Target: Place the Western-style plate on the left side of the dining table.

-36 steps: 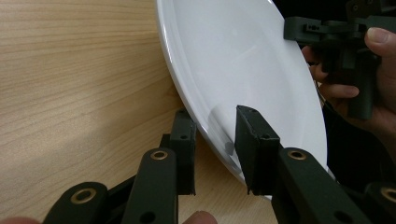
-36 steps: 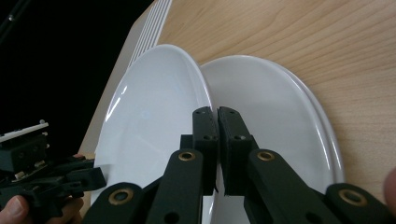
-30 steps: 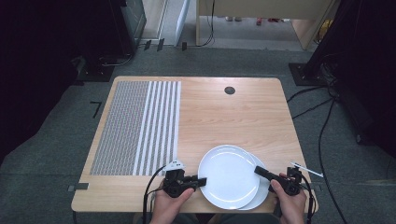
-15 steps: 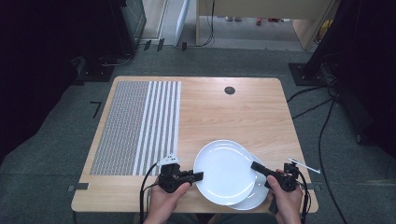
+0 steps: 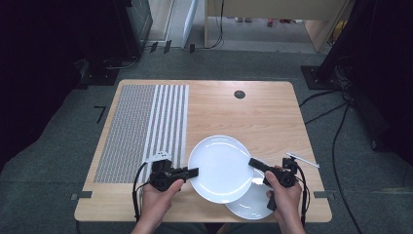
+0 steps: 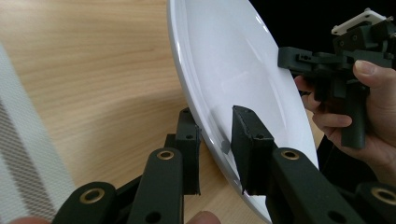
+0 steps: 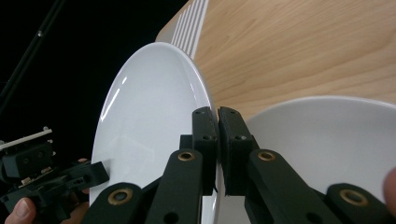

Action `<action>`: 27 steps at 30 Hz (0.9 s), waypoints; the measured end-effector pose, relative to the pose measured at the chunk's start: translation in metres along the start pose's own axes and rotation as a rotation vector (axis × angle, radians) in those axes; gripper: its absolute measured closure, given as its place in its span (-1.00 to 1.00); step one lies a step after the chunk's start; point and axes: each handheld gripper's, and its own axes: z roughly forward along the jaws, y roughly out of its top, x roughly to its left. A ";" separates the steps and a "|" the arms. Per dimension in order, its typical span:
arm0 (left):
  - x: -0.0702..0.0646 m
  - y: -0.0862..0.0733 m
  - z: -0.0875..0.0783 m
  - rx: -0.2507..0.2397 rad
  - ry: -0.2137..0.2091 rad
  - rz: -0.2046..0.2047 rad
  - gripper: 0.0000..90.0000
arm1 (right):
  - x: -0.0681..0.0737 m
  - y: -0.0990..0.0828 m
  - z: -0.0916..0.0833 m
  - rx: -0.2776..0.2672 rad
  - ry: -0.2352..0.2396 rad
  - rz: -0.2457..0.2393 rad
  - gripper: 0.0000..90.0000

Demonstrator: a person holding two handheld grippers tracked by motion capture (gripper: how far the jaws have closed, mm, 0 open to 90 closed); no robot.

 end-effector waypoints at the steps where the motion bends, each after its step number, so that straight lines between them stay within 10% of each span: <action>1: 0.003 0.003 -0.004 -0.003 0.006 -0.001 0.65 | 0.004 0.002 0.007 0.003 0.003 -0.002 0.94; 27: 0.062 0.028 -0.068 -0.088 0.127 -0.079 0.68 | 0.051 0.014 0.111 0.086 0.032 -0.008 0.93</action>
